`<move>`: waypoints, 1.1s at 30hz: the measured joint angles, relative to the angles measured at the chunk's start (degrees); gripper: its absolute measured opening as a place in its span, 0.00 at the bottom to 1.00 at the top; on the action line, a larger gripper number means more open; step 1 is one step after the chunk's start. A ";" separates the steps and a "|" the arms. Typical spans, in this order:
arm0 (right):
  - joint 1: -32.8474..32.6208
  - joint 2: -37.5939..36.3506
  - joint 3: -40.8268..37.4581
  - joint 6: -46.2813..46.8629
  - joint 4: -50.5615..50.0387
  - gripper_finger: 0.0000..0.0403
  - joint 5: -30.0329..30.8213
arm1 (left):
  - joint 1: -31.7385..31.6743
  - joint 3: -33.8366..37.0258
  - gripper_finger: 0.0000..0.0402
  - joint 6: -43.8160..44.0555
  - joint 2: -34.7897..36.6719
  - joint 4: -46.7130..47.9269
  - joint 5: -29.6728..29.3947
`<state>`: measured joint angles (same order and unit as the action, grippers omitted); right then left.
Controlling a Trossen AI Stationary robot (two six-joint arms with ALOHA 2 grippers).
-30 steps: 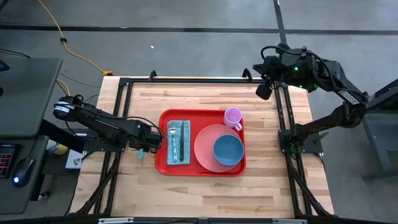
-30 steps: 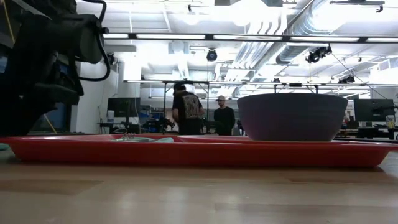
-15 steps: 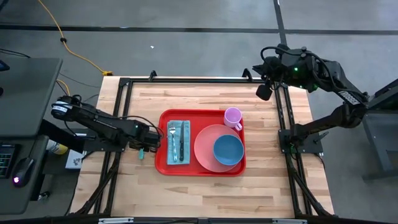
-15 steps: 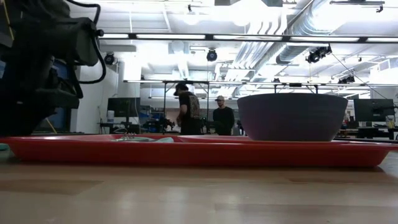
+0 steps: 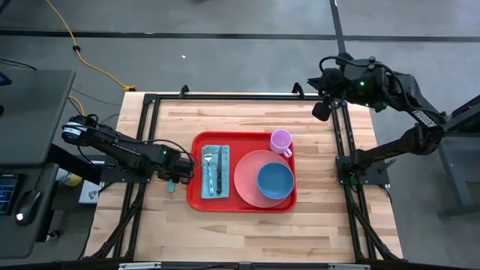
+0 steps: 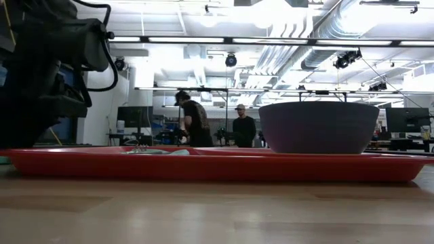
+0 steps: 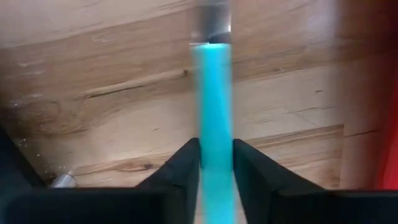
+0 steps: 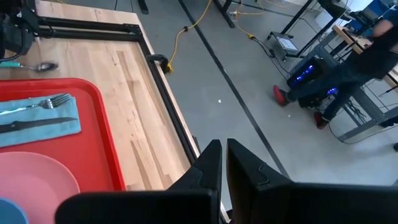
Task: Set up tray
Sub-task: Put the green spoon on the blue napkin to the middle of the blue fork and black knife
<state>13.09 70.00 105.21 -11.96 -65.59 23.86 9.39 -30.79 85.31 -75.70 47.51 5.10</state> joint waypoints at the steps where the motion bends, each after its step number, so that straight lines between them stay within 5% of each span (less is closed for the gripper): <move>1: 0.01 0.00 0.00 -0.10 -0.02 0.00 0.00 | 0.00 -0.02 0.28 -0.40 0.00 -0.05 0.00; 5: -0.01 0.00 0.00 -0.18 -0.30 0.00 0.14 | 0.00 -0.04 0.15 -0.79 0.00 -0.01 -0.02; 23: 0.02 -0.02 0.00 -0.68 -1.81 0.00 0.85 | 0.04 -1.64 0.15 -4.12 7.79 0.63 -4.93; 33: -0.01 -0.02 0.00 -0.11 -2.05 0.00 0.85 | 0.02 -1.77 0.15 -3.85 16.42 -9.34 -15.97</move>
<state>13.08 69.97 105.21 -12.08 -67.64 24.71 9.41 -32.56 81.45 -59.28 38.17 -10.87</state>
